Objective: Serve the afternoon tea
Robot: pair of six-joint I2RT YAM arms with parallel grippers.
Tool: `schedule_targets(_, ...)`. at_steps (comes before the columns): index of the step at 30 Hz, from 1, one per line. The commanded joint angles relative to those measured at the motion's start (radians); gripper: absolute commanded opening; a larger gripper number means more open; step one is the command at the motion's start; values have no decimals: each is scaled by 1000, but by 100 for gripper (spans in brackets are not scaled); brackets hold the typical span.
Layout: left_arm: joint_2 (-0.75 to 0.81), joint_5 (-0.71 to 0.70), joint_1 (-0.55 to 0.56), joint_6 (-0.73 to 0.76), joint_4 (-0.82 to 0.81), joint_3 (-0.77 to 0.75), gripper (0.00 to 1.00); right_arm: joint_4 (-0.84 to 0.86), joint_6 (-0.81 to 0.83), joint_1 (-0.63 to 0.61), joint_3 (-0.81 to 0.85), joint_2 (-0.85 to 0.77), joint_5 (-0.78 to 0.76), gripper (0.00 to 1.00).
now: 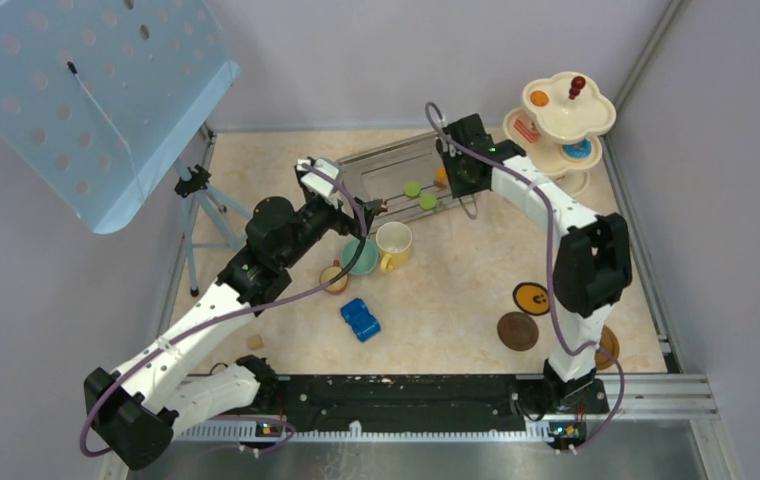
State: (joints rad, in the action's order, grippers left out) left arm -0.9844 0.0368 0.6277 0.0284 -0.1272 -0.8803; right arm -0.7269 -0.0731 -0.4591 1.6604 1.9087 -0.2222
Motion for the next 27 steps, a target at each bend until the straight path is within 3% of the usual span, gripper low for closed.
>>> schedule_targets(1,13,11,4,-5,-40,-3,99,36,-57,30,-8,-175,97,0)
schedule_targets(8,13,25,3,-14,-42,-3,99,106,-119,121,-87,-359,284,0)
schedule_targets(14,7,11,3,-9,-40,-1,99,47,-109,125,-84,-281,242,1)
schedule_targets(27,8,22,3,-13,-40,-2,99,-23,-72,114,-50,-72,139,27)
